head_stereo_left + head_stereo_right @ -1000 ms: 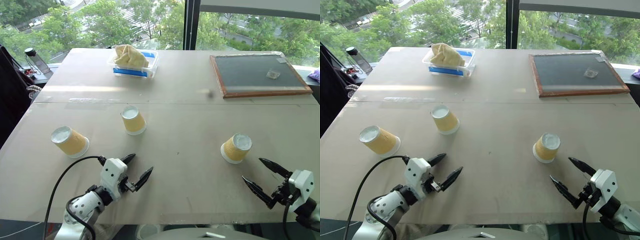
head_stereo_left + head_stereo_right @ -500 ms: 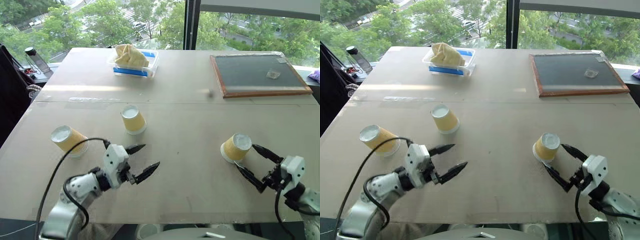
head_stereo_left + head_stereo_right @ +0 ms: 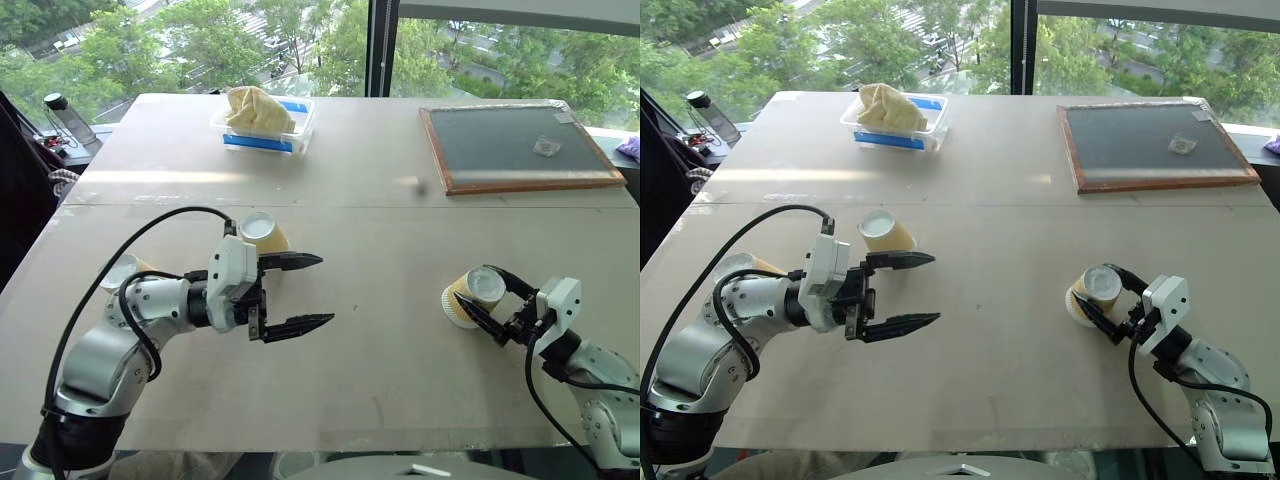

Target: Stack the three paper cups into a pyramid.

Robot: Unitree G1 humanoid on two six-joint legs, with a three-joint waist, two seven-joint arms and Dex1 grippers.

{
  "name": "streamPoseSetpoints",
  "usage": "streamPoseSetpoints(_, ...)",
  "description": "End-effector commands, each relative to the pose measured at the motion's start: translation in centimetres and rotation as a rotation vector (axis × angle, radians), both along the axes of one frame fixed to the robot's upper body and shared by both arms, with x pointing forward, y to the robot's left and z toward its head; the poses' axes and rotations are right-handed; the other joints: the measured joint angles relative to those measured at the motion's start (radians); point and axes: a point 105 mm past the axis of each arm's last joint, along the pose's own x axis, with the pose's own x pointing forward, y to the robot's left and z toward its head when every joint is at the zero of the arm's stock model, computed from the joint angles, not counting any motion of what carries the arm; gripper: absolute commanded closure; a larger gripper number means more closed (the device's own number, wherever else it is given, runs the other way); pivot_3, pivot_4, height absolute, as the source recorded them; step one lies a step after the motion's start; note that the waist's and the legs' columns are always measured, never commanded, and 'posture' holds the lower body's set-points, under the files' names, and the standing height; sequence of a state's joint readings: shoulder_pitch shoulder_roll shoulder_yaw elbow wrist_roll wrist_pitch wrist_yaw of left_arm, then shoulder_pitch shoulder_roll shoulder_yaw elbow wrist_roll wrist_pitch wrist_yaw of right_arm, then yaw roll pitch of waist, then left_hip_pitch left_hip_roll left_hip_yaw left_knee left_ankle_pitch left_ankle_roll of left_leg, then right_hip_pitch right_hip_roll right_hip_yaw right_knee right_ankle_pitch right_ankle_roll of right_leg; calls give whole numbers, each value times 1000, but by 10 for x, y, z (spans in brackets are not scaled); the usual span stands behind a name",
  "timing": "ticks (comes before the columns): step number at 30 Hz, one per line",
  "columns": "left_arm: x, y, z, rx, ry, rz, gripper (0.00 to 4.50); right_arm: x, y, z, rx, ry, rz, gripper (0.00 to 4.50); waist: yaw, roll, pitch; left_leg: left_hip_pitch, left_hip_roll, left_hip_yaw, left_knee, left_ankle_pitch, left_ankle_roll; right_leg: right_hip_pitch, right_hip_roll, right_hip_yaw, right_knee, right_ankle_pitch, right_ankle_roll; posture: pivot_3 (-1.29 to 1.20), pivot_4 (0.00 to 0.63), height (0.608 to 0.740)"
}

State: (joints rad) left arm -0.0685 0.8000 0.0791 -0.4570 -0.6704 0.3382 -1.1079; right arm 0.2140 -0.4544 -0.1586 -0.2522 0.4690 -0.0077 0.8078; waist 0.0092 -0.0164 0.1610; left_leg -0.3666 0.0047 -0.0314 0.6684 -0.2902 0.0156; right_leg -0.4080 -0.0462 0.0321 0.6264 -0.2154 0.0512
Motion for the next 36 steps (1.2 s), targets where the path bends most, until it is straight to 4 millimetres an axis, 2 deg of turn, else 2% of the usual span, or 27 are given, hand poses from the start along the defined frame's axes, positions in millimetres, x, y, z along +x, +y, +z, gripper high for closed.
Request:
streamPoseSetpoints(1,-2,0,6,-11,-26,-12,0,-1,-1,5,-13,-31,10,2356,-1,0,0,0,0,0,0,0,0,0,0,0,0,0,0,0,150,740)
streamPoseSetpoints(6,-2,0,5,-32,-24,13,0,4,0,5,-22,-41,16,2378,-1,0,0,0,0,0,0,0,0,0,0,0,0,0,0,0,150,740)
streamPoseSetpoints(10,3,3,8,-65,-25,83,0,28,15,12,-26,-73,39,2378,-17,-1,0,1,0,0,1,0,0,0,0,2,1,0,0,0,150,740)
streamPoseSetpoints(13,10,9,15,-84,-36,143,0,52,35,27,0,-119,79,2378,-26,-1,1,3,0,-1,1,0,0,0,1,3,2,0,0,0,150,740)
streamPoseSetpoints(17,20,17,20,-96,-41,229,0,84,64,34,-33,-119,83,2378,-26,-1,1,2,1,-2,0,0,0,0,3,3,2,3,3,0,150,740)
streamPoseSetpoints(21,25,19,21,-86,-53,281,0,103,74,35,-50,-94,55,2378,-17,-1,1,-1,0,-3,0,0,0,-1,3,0,2,3,3,0,150,740)
streamPoseSetpoints(25,27,19,22,-95,-51,298,0,106,79,32,-67,-53,93,2378,-22,-1,1,-5,-1,-4,0,0,-1,-5,-2,0,0,3,3,0,150,740)
streamPoseSetpoints(26,27,19,22,-96,-50,299,0,107,79,31,-69,-42,91,1887,-22,-1,1,-5,-2,-4,0,0,-1,-5,-2,0,0,3,4,0,150,740)
streamPoseSetpoints(27,27,19,22,-97,-50,300,0,107,78,31,-70,-35,89,1086,-23,-1,1,-5,-2,-4,0,0,-1,-5,-2,0,0,3,4,0,150,740)
streamPoseSetpoints(29,27,19,22,-104,-55,303,0,107,76,35,-60,-47,78,544,-23,-1,1,-5,-2,-4,0,0,0,-5,-2,-1,0,3,4,0,150,740)
streamPoseSetpoints(30,27,20,24,-122,-65,317,0,104,72,37,-54,-57,71,118,-23,0,1,-5,-2,-4,0,0,0,-4,-1,-2,1,3,4,0,150,740)
streamPoseSetpoints(32,28,22,27,-152,-94,349,0,98,66,39,-49,-65,62,52,-21,0,1,-5,-2,-4,0,0,0,-4,-1,-3,1,3,3,0,150,740)
streamPoseSetpoints(36,34,31,37,-277,-240,575,0,69,48,36,-63,-51,81,52,-17,0,1,-6,-1,-5,0,0,0,-4,-3,-3,1,3,3,0,150,740)
